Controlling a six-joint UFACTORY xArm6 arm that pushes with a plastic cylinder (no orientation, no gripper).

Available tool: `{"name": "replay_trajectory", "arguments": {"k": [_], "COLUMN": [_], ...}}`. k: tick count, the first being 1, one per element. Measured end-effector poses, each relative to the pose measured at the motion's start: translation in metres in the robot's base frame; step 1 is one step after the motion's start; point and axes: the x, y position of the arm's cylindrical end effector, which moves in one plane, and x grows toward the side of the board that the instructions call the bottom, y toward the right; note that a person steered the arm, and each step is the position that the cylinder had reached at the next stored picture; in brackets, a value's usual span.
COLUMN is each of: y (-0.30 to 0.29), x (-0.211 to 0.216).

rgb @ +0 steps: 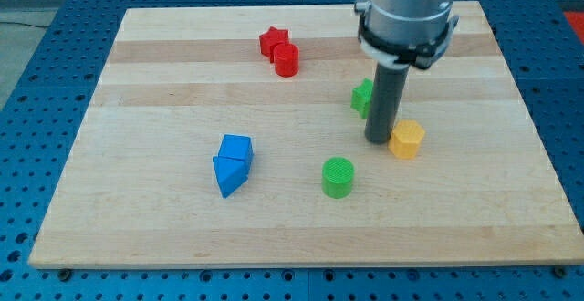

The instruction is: Move yellow hexagon to the right of green star

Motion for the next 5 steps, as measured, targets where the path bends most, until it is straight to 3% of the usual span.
{"name": "replay_trajectory", "arguments": {"k": [1,2,3,5], "y": [-0.002,0.04,0.037,0.093], "x": [0.034,0.02,-0.02,-0.035]}}
